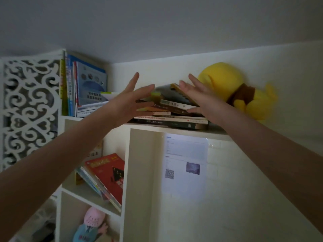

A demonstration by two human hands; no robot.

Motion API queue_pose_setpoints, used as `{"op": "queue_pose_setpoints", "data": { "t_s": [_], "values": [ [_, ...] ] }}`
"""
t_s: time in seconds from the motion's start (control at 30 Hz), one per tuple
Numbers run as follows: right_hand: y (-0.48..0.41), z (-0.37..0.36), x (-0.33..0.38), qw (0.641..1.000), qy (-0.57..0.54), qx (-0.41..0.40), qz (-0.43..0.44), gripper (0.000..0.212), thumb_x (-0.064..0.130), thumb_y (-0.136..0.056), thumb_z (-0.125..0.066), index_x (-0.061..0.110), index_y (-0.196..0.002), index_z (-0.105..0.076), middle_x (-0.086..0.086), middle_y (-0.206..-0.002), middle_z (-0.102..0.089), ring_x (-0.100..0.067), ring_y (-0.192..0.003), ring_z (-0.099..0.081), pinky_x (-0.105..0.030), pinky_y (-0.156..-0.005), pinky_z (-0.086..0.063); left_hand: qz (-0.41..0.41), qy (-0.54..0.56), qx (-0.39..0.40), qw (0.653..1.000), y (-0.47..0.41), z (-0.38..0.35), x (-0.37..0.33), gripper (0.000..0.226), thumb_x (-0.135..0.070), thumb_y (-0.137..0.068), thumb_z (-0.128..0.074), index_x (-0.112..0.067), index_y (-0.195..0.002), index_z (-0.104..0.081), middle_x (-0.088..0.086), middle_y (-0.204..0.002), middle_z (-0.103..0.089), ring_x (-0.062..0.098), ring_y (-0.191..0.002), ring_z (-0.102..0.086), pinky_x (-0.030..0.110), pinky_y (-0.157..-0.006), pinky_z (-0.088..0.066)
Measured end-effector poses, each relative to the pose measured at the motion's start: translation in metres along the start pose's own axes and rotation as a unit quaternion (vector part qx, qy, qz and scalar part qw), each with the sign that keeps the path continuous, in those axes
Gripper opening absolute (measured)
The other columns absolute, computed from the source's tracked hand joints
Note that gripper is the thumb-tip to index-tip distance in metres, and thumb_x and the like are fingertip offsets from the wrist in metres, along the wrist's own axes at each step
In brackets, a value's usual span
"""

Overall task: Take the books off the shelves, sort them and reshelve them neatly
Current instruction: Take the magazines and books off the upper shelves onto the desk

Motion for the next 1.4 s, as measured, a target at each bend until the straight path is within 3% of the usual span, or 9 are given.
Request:
{"op": "queue_pose_setpoints", "data": {
  "t_s": [0.17, 0.3, 0.47, 0.6, 0.77, 0.9, 1.07, 1.23, 1.4],
  "values": [
    [-0.019, -0.005, -0.002, 1.000, 0.004, -0.016, -0.004, 0.069, 0.067, -0.086, -0.047, 0.041, -0.146, -0.026, 0.001, -0.150, -0.038, -0.023, -0.135, -0.039, -0.052, -0.102, -0.041, 0.030, 0.040, 0.023, 0.998, -0.019, -0.011, -0.007, 0.085, -0.039, -0.083, -0.057, -0.046, -0.146, 0.000, 0.015, -0.150, -0.031, 0.031, -0.116, -0.055, 0.043, -0.086, -0.054],
    [-0.024, -0.012, -0.005, 0.999, -0.032, -0.028, 0.001, 0.066, 0.061, -0.094, -0.031, 0.029, -0.150, -0.019, -0.013, -0.137, -0.053, -0.022, -0.115, -0.058, -0.036, -0.103, -0.045, 0.051, 0.077, 0.025, 0.995, -0.031, -0.028, -0.012, 0.078, -0.042, -0.091, -0.051, -0.046, -0.147, 0.003, 0.018, -0.149, -0.031, 0.026, -0.084, -0.069, 0.035, -0.059, -0.058],
    [-0.007, -0.015, -0.017, 1.000, -0.016, 0.014, 0.011, 0.072, 0.064, -0.095, -0.023, 0.018, -0.150, -0.026, -0.009, -0.127, -0.062, -0.001, -0.083, -0.065, -0.008, -0.066, -0.052, 0.066, 0.101, 0.030, 0.992, -0.038, -0.039, -0.013, 0.079, -0.036, -0.094, -0.052, -0.044, -0.147, 0.005, 0.024, -0.148, -0.030, 0.026, -0.074, -0.072, 0.031, -0.057, -0.058],
    [0.009, -0.032, -0.013, 0.999, -0.006, 0.035, 0.020, 0.072, 0.068, -0.093, -0.023, 0.026, -0.152, -0.020, 0.001, -0.120, -0.068, -0.013, -0.125, -0.052, -0.036, -0.115, -0.030, 0.078, 0.047, -0.038, 0.995, -0.040, -0.029, -0.011, 0.082, -0.019, -0.091, -0.060, -0.036, -0.150, -0.006, 0.013, -0.156, -0.014, 0.024, -0.083, -0.065, 0.030, -0.057, -0.058],
    [0.043, -0.047, -0.003, 0.995, -0.006, 0.094, 0.034, 0.057, 0.038, -0.098, -0.047, 0.035, -0.149, -0.021, -0.001, -0.133, -0.058, -0.015, -0.119, -0.057, -0.038, -0.095, -0.052, 0.064, -0.101, -0.030, 0.992, -0.027, -0.004, -0.006, 0.103, 0.005, -0.082, -0.062, -0.043, -0.148, 0.002, 0.020, -0.139, -0.039, 0.023, -0.083, -0.066, 0.030, -0.062, -0.060],
    [0.048, -0.031, -0.007, 0.995, -0.094, 0.025, 0.005, 0.066, 0.003, -0.088, -0.063, 0.026, -0.144, -0.039, -0.004, -0.134, -0.050, -0.024, -0.109, -0.061, -0.042, -0.084, -0.058, 0.010, -0.107, -0.030, 0.994, -0.007, -0.002, 0.004, 0.100, 0.009, -0.083, -0.058, -0.045, -0.146, -0.002, 0.012, -0.141, -0.039, 0.024, -0.100, -0.062, 0.031, -0.065, -0.060],
    [0.062, -0.018, -0.032, 0.997, -0.066, -0.035, -0.009, 0.082, -0.003, -0.075, -0.075, 0.026, -0.143, -0.040, -0.001, -0.140, -0.039, -0.021, -0.118, -0.051, -0.041, -0.085, -0.057, -0.053, -0.088, -0.027, 0.994, 0.015, -0.008, 0.027, 0.095, 0.009, -0.083, -0.059, -0.046, -0.146, -0.011, 0.003, -0.145, -0.035, 0.022, -0.114, -0.056, 0.031, -0.071, -0.059],
    [0.087, -0.013, -0.052, 0.995, 0.005, -0.093, -0.036, 0.081, 0.000, -0.072, -0.079, 0.031, -0.139, -0.046, 0.005, -0.158, 0.001, -0.025, -0.142, -0.022, -0.037, -0.089, -0.054, -0.051, -0.079, -0.010, 0.996, 0.038, -0.011, 0.052, 0.092, 0.004, -0.085, -0.059, -0.054, -0.141, -0.015, -0.005, -0.149, -0.030, 0.014, -0.112, -0.058, 0.034, -0.076, -0.059],
    [0.115, -0.004, -0.078, 0.996, 0.003, -0.083, -0.022, 0.072, -0.003, -0.076, -0.074, 0.027, -0.137, -0.049, 0.006, -0.144, -0.031, -0.015, -0.128, -0.042, -0.023, -0.087, -0.053, -0.037, -0.078, 0.018, 0.996, 0.054, -0.020, 0.081, 0.092, 0.006, -0.086, -0.058, -0.056, -0.140, -0.018, -0.018, -0.148, -0.023, 0.005, -0.117, -0.052, 0.033, -0.082, -0.057]
  ]
}}
Point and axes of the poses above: each hand's wrist, its own y-axis away from the middle knuckle, its own z-axis out of the back of the hand, x = y × z, the point moved 2 cm from there along -y, towards the middle knuckle
